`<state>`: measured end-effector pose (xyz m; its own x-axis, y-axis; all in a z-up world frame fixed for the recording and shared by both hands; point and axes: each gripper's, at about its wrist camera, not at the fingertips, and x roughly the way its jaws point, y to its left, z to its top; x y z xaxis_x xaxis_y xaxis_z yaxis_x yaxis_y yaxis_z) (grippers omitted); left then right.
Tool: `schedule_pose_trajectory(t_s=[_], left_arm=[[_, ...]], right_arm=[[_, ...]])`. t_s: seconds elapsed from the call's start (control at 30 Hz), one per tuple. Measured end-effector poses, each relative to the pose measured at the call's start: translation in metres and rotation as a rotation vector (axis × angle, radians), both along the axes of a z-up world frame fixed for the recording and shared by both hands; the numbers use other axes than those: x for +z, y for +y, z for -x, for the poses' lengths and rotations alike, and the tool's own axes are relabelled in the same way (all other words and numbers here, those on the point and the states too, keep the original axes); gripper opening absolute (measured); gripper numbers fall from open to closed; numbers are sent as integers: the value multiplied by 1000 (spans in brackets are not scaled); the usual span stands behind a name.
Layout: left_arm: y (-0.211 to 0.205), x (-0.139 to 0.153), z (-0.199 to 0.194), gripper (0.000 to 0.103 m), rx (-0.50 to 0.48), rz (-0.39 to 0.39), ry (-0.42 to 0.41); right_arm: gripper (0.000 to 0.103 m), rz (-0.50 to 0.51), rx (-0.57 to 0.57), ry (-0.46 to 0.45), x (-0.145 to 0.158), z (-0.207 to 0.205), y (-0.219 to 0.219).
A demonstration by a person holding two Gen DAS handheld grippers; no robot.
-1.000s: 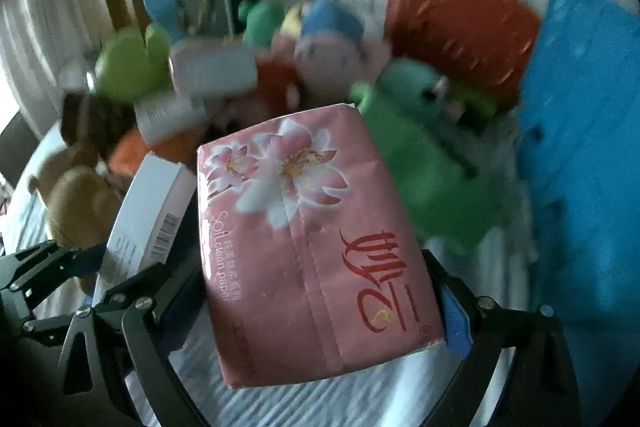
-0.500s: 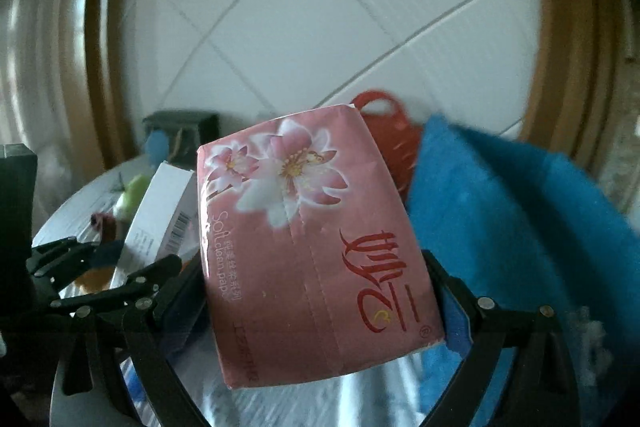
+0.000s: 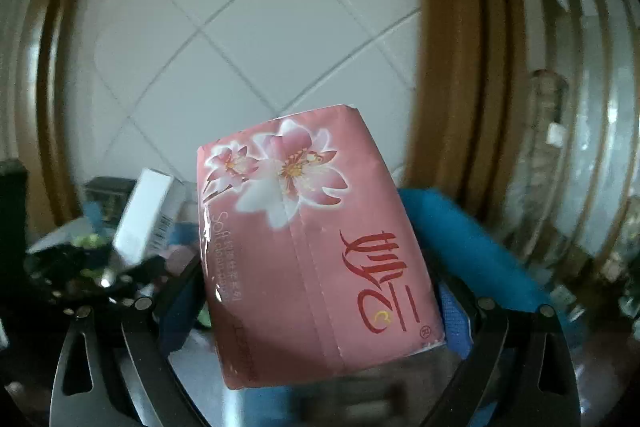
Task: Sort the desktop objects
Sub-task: 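Carry the white box and pink tissue pack into the blue crate and release both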
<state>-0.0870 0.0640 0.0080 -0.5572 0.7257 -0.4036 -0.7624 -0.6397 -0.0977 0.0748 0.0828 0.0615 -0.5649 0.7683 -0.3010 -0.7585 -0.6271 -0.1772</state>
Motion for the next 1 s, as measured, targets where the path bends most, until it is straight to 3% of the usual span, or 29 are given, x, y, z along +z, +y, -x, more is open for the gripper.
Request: schedule_pose_trajectory(t_s=[0.13,0.4,0.53,0.83,0.87,1.0], left_arm=[[63,13,-48,40,-14,7,1],[173,-8,-96,41,-30,195,-80],[197,-21,-102,40,-34,249,-115],[217,-31,-109,40,-21,287,-140],[218,-32,-110,42,-17,293,-144],[214,-30,-112,77,22,291,-124]], right_arm=[[98,-8,-37,-39,5,-58,53],[98,48,-77,-157,-33,-113,146],[98,80,-70,-181,-51,-131,167],[98,61,-72,-223,-67,-144,187],[99,61,-67,-222,-68,-144,188],[103,36,-66,-228,-66,-144,193]])
